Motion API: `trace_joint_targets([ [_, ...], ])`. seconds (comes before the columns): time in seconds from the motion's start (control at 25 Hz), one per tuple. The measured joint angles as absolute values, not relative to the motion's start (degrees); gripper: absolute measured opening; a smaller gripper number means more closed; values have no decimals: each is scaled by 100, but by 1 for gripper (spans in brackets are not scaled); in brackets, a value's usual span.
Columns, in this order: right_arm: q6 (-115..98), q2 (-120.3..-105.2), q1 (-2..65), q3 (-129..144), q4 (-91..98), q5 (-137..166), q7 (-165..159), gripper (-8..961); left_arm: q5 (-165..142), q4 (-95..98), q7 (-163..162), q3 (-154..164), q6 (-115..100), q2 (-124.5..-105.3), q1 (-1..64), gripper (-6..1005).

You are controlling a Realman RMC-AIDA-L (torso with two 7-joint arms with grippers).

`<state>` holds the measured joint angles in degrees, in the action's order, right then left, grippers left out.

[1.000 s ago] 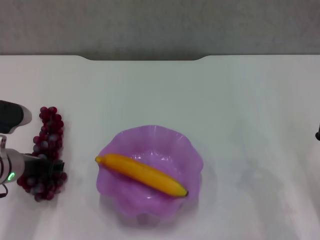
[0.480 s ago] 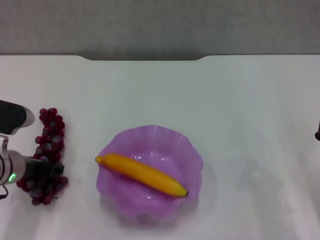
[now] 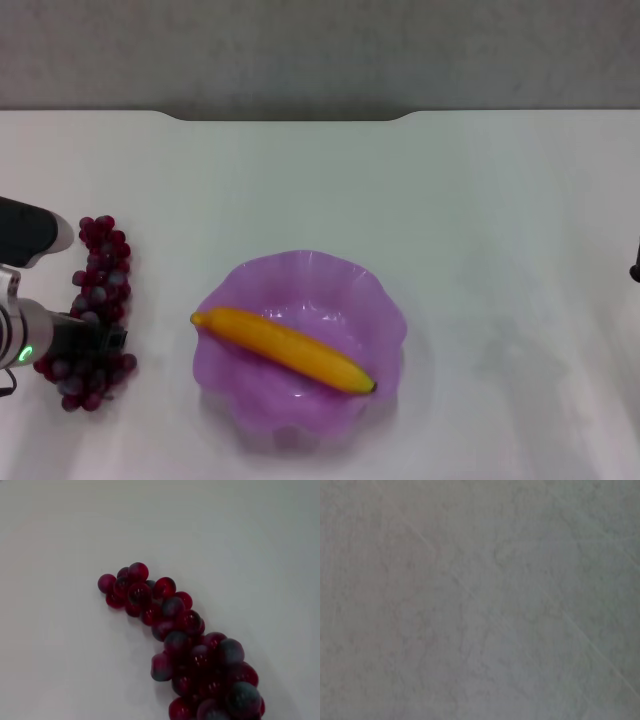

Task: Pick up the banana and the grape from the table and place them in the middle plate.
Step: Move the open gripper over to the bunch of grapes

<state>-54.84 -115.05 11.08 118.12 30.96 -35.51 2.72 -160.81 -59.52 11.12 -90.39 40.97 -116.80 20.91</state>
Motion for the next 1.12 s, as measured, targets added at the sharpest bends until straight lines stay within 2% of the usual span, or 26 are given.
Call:
trace_joint_targets([
  [0.44, -5485, -11505, 1107, 11813, 3073, -3551, 272, 32, -16083, -6259, 1139, -8973, 4078, -11686, 1943, 690],
  [1.12, -5485, -11505, 1108, 11812, 3076, -3551, 272, 31, -16242, -6356, 1139, -8901, 3904, -11687, 1815, 525],
])
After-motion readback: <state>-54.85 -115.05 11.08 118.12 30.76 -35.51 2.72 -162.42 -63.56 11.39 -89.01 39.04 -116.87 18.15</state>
